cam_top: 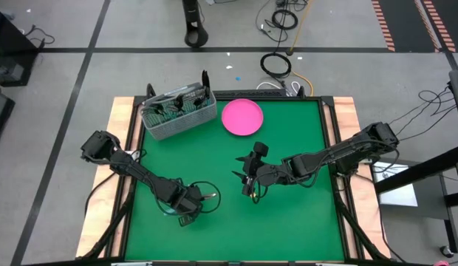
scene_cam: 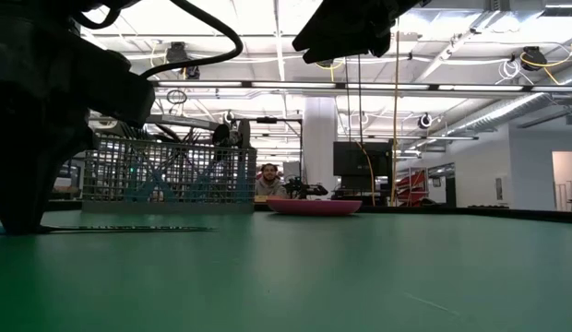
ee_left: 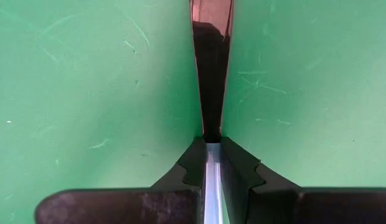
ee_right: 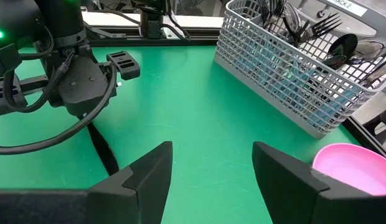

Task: Sort silverware
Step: Put the blue knife into the gray silverware holder

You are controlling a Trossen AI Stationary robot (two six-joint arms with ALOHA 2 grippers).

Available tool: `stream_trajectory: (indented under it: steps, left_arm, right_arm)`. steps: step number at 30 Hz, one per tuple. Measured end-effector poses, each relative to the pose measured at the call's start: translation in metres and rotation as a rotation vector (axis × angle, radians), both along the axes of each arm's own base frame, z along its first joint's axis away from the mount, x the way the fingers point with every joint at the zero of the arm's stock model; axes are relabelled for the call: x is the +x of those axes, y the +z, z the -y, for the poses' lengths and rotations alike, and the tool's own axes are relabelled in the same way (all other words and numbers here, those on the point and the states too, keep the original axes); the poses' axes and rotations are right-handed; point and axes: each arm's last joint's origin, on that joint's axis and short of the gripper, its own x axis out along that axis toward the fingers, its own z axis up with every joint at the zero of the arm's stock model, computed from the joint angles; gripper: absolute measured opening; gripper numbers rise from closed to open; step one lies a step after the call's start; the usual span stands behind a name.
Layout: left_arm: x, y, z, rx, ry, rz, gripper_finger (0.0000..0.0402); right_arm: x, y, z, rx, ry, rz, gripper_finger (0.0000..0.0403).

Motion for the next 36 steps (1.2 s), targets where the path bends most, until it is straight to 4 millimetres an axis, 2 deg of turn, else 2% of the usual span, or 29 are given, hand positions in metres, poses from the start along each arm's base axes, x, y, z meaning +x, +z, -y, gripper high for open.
stream_trajectory:
  steps: [13,26,31,36]
  left_arm:
    - [0.001,0.013,-0.004,-0.034,0.012,0.057,0.0027]
    - [0.0,0.015,-0.004,-0.028,0.004,0.052,0.0027]
    - [-0.002,0.029,-0.007,-0.031,-0.001,0.108,0.0026]
    - [-0.005,0.056,-0.018,-0.013,0.036,0.231,0.0026]
  right_arm:
    - [0.0,0.0,0.0,0.0,0.0,0.0,0.021]
    - [0.0,0.0,0.0,0.0,0.0,0.0,0.021]
    - [0.0,0.0,0.0,0.0,0.0,0.0,0.021]
    - [0.0,0.0,0.0,-0.003,0.001,-0.001,0.021]
